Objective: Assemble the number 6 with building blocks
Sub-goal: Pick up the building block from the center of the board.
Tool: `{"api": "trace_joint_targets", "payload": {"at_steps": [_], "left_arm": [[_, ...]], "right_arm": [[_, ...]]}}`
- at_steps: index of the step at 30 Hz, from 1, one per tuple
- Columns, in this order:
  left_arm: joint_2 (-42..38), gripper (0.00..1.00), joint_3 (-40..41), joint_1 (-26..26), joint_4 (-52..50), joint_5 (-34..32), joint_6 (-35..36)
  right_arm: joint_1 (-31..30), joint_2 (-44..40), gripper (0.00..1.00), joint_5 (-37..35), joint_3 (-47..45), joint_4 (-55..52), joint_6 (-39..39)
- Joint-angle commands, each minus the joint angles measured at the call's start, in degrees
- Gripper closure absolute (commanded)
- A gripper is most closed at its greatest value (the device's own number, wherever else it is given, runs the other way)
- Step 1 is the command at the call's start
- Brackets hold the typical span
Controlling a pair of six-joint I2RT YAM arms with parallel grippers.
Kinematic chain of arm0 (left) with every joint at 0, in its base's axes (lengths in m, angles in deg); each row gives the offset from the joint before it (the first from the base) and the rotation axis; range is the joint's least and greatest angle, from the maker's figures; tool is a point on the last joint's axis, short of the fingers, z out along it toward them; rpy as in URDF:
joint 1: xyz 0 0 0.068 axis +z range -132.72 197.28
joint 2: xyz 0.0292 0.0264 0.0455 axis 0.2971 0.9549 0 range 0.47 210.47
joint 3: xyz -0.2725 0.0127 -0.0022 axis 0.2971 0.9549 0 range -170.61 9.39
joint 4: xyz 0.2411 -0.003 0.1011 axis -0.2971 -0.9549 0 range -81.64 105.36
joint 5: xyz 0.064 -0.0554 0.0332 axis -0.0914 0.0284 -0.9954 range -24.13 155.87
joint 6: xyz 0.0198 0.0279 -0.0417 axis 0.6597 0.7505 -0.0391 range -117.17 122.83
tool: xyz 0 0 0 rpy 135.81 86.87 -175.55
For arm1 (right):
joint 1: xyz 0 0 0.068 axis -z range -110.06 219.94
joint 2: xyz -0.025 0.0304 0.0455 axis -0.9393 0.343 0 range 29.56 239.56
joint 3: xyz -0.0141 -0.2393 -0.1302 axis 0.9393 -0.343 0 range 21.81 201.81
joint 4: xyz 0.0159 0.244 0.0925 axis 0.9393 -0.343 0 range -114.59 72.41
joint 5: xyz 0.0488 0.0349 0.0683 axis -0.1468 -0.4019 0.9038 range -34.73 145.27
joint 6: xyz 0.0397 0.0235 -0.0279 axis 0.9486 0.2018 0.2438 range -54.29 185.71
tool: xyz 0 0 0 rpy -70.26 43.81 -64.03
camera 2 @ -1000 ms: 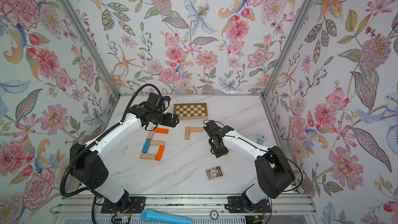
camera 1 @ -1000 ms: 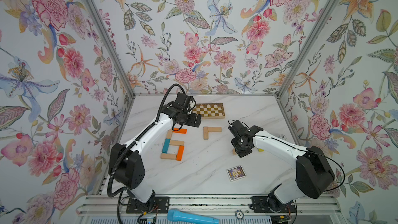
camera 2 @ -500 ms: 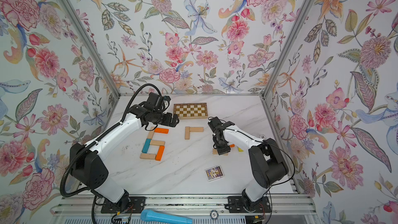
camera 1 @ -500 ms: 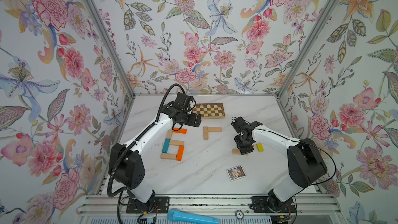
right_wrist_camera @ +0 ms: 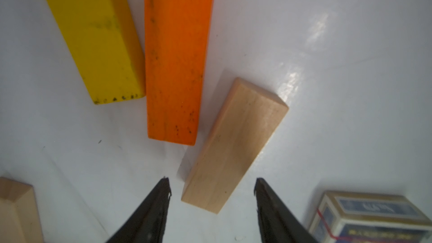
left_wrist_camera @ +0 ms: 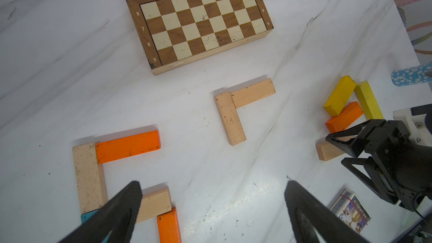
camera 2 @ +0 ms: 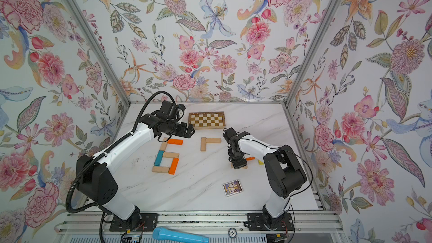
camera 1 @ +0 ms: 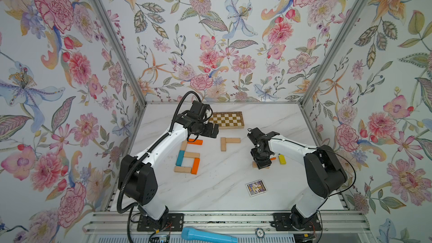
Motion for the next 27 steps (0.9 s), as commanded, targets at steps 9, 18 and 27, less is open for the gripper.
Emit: {"api": "trace_joint_targets", "payload": {"at_steps": [9,18,27], "left_arm": [[0.4,0.01,0.5,0.4,0.4,0.7,1.0],[-0.3,0.01,0.4,0.6,0.3,0.1,1.1],[-1.0,0.01,0.6,3.7,0.8,1.4,-0.5]], "right_arm": [[-0.2,2.4,0.50,2.4,-1.5,0.8,3.5],[-3.7,-1.9,0.69,-1.2,-3.6,0.3,7.2],[-10.9,-3.8,0.73,-11.6,5.6,-9.5,2.3]]}}
